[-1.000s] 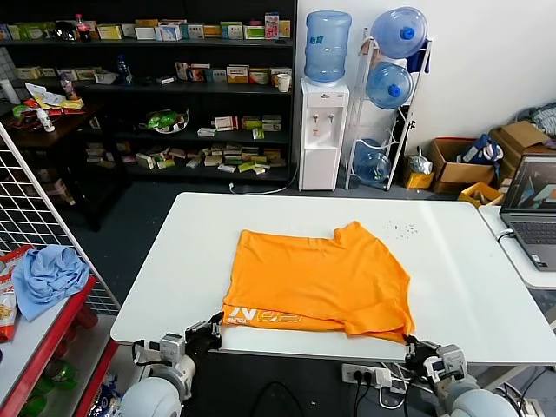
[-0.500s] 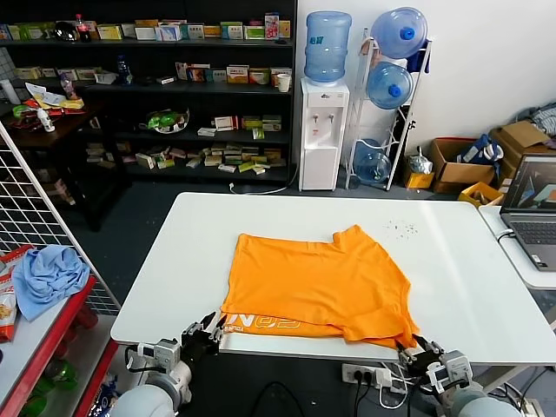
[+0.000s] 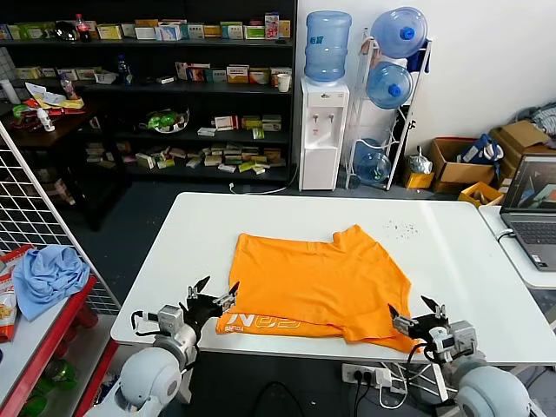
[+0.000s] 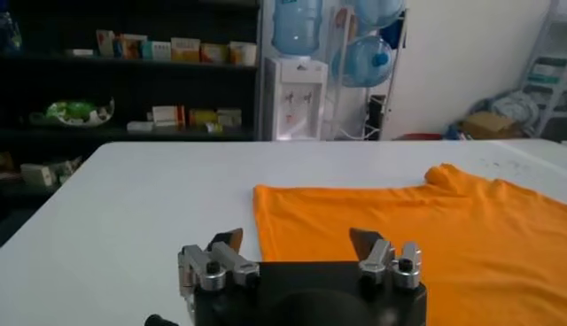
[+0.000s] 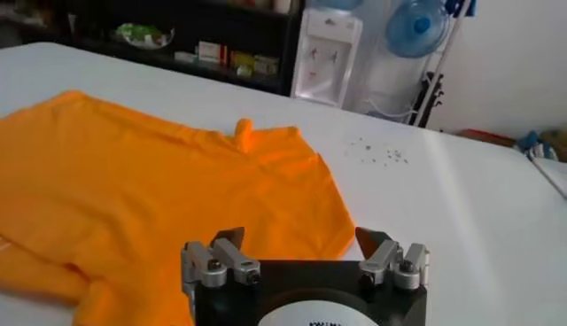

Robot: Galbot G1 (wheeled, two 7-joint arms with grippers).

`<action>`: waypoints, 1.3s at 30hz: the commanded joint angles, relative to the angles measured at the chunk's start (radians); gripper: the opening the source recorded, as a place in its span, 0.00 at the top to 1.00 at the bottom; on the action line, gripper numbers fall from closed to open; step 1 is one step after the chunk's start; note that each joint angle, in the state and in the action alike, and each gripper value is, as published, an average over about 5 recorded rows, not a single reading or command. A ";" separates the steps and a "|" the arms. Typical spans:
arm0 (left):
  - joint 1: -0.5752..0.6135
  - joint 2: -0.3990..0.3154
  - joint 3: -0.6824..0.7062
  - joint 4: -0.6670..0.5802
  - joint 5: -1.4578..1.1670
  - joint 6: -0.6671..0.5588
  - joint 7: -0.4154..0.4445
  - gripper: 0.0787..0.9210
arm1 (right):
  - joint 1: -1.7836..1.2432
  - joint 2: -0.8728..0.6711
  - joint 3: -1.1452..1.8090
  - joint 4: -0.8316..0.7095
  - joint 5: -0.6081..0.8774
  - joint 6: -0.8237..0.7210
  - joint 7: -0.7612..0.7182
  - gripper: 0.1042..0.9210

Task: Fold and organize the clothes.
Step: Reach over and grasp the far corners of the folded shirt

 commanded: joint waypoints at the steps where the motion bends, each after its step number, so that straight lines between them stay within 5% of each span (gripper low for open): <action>1: -0.415 -0.070 0.132 0.374 -0.032 -0.010 0.005 0.12 | 0.433 0.025 -0.112 -0.353 0.114 0.051 -0.070 0.12; 17: -0.690 -0.245 0.213 0.831 -0.014 0.045 0.056 0.12 | 0.768 0.202 -0.244 -0.776 0.051 -0.135 -0.229 0.12; 34: -0.690 -0.262 0.177 0.945 0.012 0.037 0.070 0.12 | 0.818 0.321 -0.257 -0.950 -0.064 -0.112 -0.337 0.12; 39: -0.675 -0.258 0.170 0.926 0.010 0.028 0.073 0.13 | 0.831 0.343 -0.268 -0.972 -0.098 -0.081 -0.347 0.20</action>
